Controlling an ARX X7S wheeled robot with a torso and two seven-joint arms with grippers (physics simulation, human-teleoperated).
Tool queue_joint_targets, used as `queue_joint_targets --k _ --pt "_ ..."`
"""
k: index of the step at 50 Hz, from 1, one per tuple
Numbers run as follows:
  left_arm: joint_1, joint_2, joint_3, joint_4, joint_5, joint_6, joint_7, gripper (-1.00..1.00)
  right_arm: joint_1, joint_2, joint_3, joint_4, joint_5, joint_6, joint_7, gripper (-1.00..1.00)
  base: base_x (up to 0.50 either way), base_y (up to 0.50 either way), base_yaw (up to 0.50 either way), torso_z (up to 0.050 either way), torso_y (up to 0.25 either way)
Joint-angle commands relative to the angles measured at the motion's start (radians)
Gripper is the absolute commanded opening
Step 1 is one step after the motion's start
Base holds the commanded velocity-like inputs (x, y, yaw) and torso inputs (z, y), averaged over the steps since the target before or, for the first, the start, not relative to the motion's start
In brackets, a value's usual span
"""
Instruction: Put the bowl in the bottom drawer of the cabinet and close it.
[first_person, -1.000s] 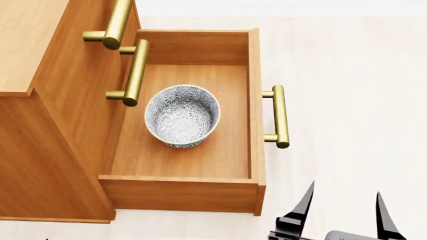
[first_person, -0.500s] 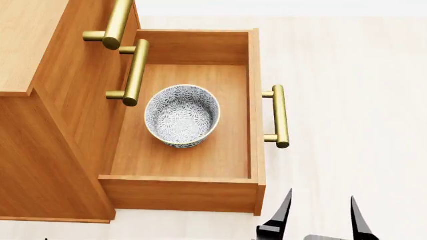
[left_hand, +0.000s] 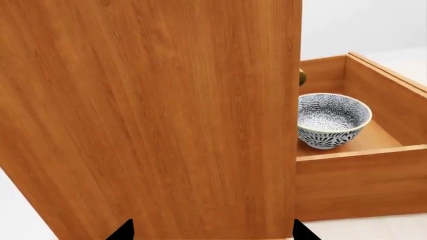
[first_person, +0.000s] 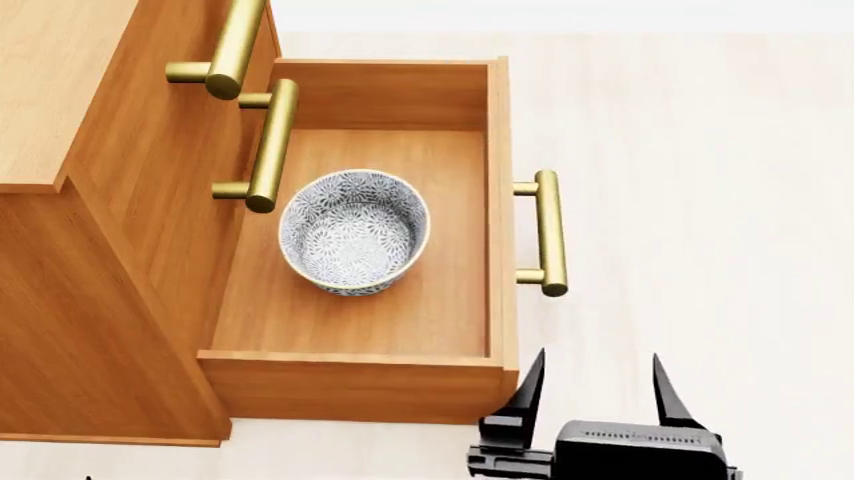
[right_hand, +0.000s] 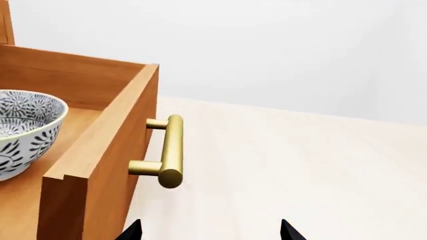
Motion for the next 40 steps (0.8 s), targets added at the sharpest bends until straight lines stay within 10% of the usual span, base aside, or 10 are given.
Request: queue_joint_targets --k 1,40 --pt "0.012 0.027 -0.031 0.039 -0.033 0.025 0.052 1.00 0.028 -0.052 -0.005 0.027 0.003 0.029 -0.085 1.00 0.00 0.00 0.00 0.000 0.000" --pt "0.018 0.013 -0.040 0.046 -0.035 0.038 0.042 1.00 -0.004 -0.074 -0.087 -0.109 -0.050 0.050 -0.092 1.00 0.00 0.00 0.00 0.000 0.000"
